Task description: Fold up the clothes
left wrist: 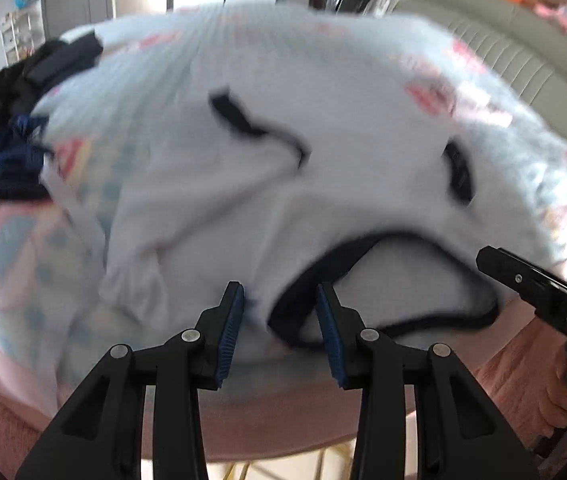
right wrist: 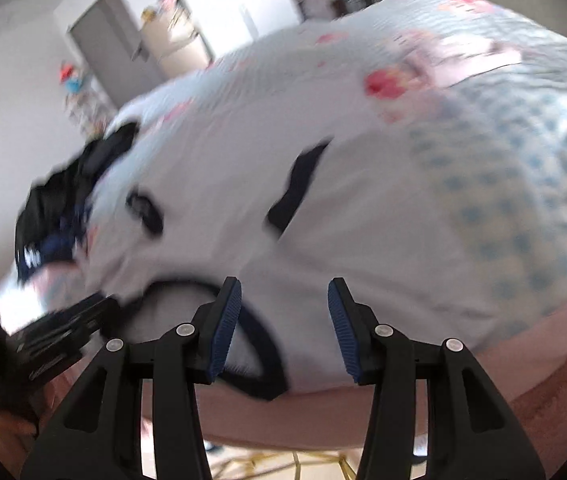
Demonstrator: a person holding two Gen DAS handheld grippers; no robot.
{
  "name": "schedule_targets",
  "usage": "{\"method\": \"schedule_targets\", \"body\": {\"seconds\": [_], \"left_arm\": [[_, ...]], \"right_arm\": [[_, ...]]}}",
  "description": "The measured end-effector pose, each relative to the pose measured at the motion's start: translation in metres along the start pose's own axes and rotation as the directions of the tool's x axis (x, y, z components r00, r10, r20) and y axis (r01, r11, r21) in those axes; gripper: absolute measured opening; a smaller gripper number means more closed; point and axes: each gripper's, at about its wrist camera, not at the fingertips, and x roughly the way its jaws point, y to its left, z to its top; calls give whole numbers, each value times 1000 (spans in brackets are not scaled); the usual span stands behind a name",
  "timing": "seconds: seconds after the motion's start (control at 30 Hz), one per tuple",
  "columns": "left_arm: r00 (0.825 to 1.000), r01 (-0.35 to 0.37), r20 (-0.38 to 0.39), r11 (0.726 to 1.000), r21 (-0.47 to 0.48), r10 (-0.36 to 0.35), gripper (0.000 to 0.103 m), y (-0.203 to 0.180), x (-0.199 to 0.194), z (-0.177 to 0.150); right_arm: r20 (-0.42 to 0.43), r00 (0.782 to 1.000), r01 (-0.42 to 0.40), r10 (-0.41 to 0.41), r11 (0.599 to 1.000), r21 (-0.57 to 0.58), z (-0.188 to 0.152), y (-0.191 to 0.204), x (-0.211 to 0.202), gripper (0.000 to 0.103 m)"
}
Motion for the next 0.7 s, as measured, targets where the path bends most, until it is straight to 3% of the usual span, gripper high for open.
{"method": "schedule_targets", "body": {"seconds": [0.17, 0.3, 0.4, 0.53, 0.63, 0.7], "left_arm": [[996, 73, -54, 996, -47, -75, 39, 15, -8, -21], [995, 77, -52, 993, -88, -82, 37, 23, -20, -31], [997, 70, 35, 996, -62, -68, 38, 11, -35, -30], [987, 133, 107, 988, -80, -124, 39, 3, -40, -16], [992, 115, 56, 991, -64, -112, 39, 0, -21, -8], [988, 140, -54, 987, -74, -144, 39, 2, 2, -12]], "right_arm": [[-25, 1000, 8, -11, 997, -82, -8, 22, 8, 46], [-19, 999, 38, -39, 997, -62, -10, 18, 2, 46], [11, 999, 51, -50, 998, -48, -10, 19, -5, 46], [32, 998, 57, -57, 998, -24, -10, 19, -11, 46], [25, 999, 44, -44, 999, -4, -12, 16, -14, 46], [10, 998, 58, -58, 998, -13, -15, 16, -14, 46]]}}
